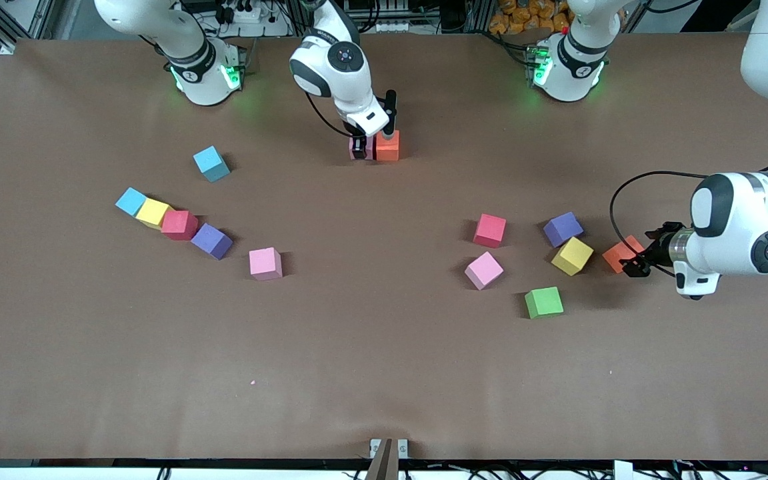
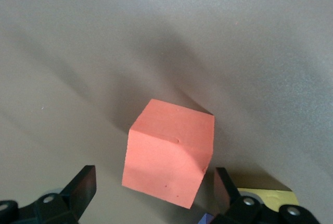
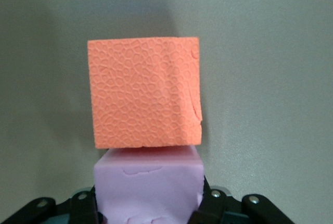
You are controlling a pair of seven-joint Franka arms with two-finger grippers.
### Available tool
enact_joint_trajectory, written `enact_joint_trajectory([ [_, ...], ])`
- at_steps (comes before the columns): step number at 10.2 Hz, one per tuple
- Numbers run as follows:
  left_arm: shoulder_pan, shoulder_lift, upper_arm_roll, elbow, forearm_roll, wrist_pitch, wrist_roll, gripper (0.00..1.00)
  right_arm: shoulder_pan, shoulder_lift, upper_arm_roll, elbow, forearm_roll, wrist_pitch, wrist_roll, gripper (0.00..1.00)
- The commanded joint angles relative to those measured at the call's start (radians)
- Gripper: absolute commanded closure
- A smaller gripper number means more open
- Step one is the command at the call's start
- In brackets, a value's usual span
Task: Form number 2 with 11 blocks
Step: 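Place the pink block with the right gripper while the left gripper grasps orange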
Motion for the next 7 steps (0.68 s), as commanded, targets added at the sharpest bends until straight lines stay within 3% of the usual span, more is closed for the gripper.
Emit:
enact_joint_trajectory([
  [1, 0.005, 0.013, -0.006, 0.001, 0.026, 0.0, 0.095, 0.0, 0.01, 0.009, -0.004, 0.012, -0.002, 0.005, 0.019, 0.56],
  [7, 0.015, 0.056, -0.006, 0.017, 0.069, 0.009, 0.129, 0.0, 0.019, 0.038, -0.004, 0.027, -0.002, 0.023, 0.02, 0.56],
])
